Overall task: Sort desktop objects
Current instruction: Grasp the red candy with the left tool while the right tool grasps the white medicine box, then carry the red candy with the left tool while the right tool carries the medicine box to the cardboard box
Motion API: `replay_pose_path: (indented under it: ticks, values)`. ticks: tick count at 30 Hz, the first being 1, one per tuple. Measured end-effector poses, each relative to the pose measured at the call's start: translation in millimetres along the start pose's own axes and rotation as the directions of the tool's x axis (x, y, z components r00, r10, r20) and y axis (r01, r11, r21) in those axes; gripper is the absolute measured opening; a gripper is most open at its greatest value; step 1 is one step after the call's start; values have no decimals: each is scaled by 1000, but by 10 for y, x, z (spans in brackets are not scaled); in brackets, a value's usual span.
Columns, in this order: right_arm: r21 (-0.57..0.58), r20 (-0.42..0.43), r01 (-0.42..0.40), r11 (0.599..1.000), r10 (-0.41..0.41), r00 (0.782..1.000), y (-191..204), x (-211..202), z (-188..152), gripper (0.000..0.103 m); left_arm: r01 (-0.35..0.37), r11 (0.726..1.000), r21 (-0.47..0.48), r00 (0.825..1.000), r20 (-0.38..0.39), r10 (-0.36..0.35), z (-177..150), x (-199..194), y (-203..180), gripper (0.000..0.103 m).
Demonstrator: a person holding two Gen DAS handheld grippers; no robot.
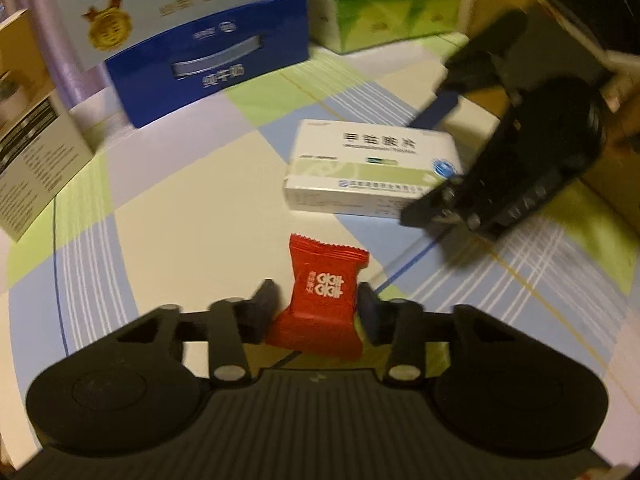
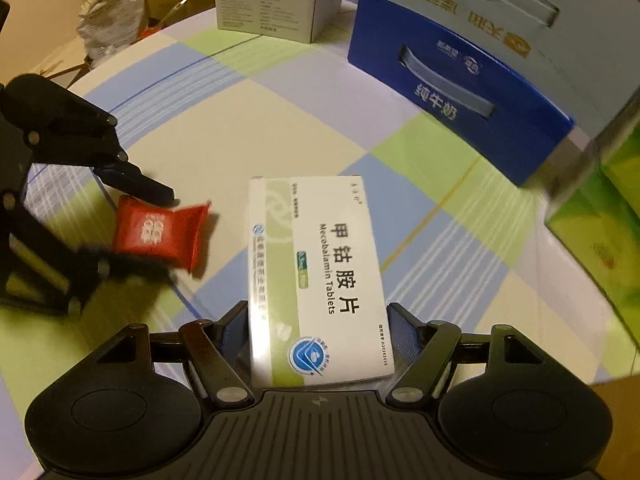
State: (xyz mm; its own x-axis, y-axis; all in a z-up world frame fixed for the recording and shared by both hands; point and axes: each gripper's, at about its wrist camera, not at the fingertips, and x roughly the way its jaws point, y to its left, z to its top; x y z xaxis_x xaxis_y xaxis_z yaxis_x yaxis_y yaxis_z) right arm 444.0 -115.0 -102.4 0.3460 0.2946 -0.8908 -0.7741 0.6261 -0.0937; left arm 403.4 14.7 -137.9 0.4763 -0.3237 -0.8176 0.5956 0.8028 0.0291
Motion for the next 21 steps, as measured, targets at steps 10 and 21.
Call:
replay_pose_path:
  ticks: [10,21]
  values:
    - [194,31,42,980,-49,998,75,-202,-351,68,-55,993,-100,998,-10,55,-194,-201,-321,23]
    - [374,8,57,926,-65,998,578,-778,-1048,68,-77,982,-174,997,-15,76,-620,-742,-990,23]
